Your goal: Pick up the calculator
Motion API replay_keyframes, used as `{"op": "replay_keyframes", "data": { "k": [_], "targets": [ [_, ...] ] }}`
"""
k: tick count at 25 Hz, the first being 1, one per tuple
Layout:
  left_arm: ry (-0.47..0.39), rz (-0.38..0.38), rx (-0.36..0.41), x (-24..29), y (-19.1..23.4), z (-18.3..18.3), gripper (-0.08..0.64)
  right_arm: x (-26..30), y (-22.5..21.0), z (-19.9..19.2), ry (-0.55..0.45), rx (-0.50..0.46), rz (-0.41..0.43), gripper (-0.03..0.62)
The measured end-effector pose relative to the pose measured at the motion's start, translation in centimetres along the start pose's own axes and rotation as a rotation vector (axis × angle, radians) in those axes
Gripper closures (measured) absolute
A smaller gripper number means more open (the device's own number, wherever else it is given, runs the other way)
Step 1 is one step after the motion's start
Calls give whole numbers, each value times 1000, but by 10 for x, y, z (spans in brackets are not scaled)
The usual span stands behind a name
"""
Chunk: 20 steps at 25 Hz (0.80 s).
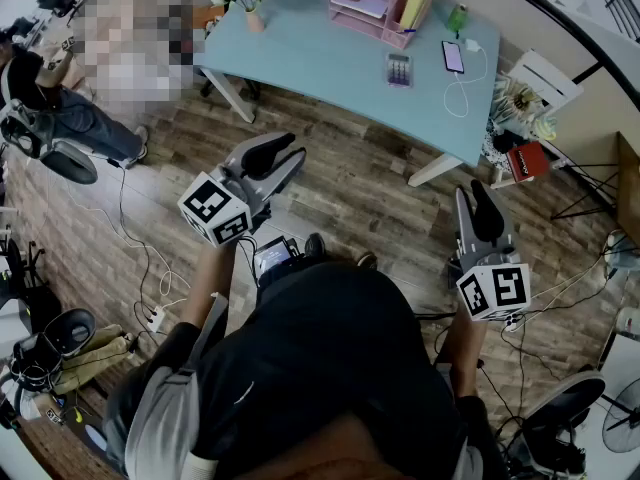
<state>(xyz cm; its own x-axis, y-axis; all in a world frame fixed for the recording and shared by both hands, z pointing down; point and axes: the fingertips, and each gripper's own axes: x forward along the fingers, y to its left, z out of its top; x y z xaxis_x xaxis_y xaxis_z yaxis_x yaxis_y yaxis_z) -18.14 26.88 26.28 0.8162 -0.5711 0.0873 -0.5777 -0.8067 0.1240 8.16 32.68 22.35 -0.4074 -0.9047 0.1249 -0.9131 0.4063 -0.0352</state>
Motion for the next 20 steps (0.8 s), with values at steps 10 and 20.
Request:
{"op": "replay_keyframes", "data": {
  "k": [10, 20],
  "targets": [
    [0, -53, -11, -11, 48, -11, 417, 40, 28, -4, 27, 0, -40, 497],
    [-1, -132, -36, -6, 78, -17, 417, 56, 40, -1, -8, 75, -123, 495]
  ]
}}
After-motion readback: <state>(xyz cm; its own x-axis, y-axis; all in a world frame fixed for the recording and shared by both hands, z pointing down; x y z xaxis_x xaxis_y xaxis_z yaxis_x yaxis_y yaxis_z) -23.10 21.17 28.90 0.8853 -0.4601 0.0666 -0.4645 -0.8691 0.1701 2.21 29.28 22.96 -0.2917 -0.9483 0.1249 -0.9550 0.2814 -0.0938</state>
